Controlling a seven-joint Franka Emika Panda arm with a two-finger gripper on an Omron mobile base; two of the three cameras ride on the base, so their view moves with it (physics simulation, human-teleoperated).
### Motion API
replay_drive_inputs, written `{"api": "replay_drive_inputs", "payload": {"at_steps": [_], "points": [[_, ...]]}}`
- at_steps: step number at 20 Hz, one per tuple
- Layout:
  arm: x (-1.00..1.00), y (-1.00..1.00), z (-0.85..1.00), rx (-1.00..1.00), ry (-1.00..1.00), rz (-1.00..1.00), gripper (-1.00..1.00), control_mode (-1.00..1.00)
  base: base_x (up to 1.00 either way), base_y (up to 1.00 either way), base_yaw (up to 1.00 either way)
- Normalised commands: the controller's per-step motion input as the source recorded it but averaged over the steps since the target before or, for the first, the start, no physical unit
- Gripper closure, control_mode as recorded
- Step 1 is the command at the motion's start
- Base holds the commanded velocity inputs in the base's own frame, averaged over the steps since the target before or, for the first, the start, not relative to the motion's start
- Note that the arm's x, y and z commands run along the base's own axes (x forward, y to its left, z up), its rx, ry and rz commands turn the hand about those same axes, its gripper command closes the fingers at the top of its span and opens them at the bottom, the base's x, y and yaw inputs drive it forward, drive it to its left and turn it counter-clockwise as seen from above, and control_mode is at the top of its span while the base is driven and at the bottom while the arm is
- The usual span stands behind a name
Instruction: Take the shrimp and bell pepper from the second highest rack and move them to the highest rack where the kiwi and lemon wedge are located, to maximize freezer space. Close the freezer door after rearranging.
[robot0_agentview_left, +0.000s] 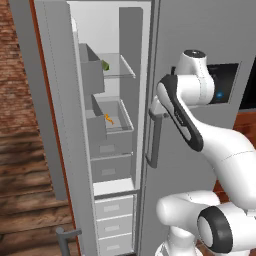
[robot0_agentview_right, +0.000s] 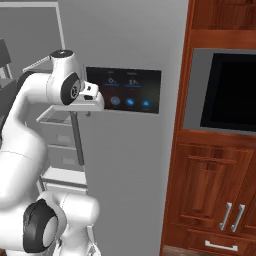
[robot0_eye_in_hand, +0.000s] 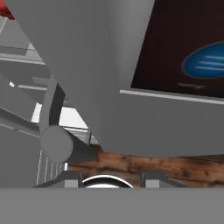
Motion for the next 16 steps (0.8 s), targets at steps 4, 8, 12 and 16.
{"api": "replay_drive_inputs", "payload": {"at_steps": [4,8,12,16], "points": [[-0.25,0.23,0.0,0.0,0.0,0.0,-1.0,-1.0,0.0,0.0,0.0],[-0.34,0.6,0.05,0.04,0.0,0.0,-1.0,-1.0,0.0,0.0,0.0],[-0.14,0.65,0.14,0.13,0.0,0.0,-1.0,-1.0,0.0,0.0,0.0],[0.0,0.54,0.1,0.22,0.0,0.0,-1.0,-1.0,0.0,0.0,0.0]]}}
